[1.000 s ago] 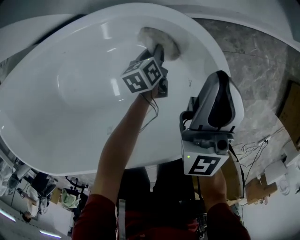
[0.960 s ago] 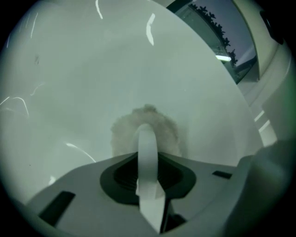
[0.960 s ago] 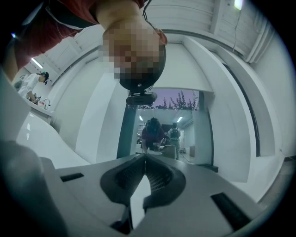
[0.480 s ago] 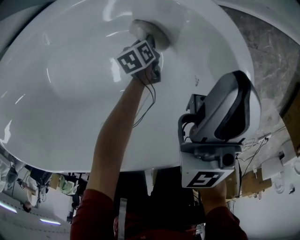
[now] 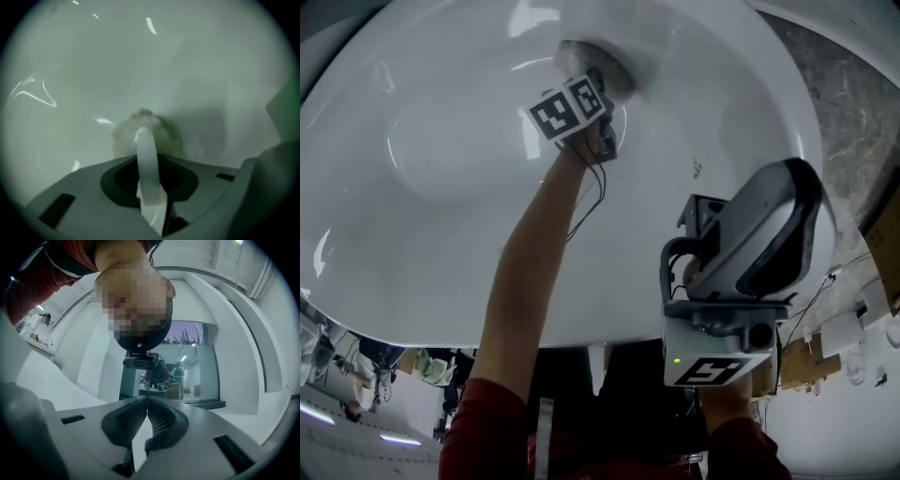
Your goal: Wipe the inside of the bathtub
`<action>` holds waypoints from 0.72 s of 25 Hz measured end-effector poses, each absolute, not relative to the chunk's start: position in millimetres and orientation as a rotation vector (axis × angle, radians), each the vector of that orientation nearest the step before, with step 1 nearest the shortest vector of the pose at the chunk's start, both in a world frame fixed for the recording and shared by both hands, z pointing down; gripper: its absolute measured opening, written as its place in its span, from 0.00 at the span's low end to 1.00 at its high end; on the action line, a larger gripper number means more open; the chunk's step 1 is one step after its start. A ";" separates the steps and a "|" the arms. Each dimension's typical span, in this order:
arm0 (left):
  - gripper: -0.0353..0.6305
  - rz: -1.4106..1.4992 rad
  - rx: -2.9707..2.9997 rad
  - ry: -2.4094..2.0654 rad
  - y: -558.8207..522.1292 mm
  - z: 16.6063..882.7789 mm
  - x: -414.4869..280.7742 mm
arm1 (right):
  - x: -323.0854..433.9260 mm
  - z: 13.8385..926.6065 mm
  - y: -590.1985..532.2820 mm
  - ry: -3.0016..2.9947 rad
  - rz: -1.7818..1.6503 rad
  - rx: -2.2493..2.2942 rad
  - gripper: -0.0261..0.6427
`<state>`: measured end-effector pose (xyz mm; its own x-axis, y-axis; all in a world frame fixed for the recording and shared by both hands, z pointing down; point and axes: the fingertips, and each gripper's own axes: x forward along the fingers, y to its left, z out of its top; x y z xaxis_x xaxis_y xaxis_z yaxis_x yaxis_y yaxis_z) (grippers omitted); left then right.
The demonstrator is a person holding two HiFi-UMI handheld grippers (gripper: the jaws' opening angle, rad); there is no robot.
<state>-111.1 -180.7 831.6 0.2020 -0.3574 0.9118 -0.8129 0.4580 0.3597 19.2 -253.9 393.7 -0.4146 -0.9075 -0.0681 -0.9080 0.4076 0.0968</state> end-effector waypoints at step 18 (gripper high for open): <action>0.19 0.401 1.159 -1.353 -169.1 810.2 -114.7 | 10.1 390.6 -247.1 2.723 0.170 -1.650 0.06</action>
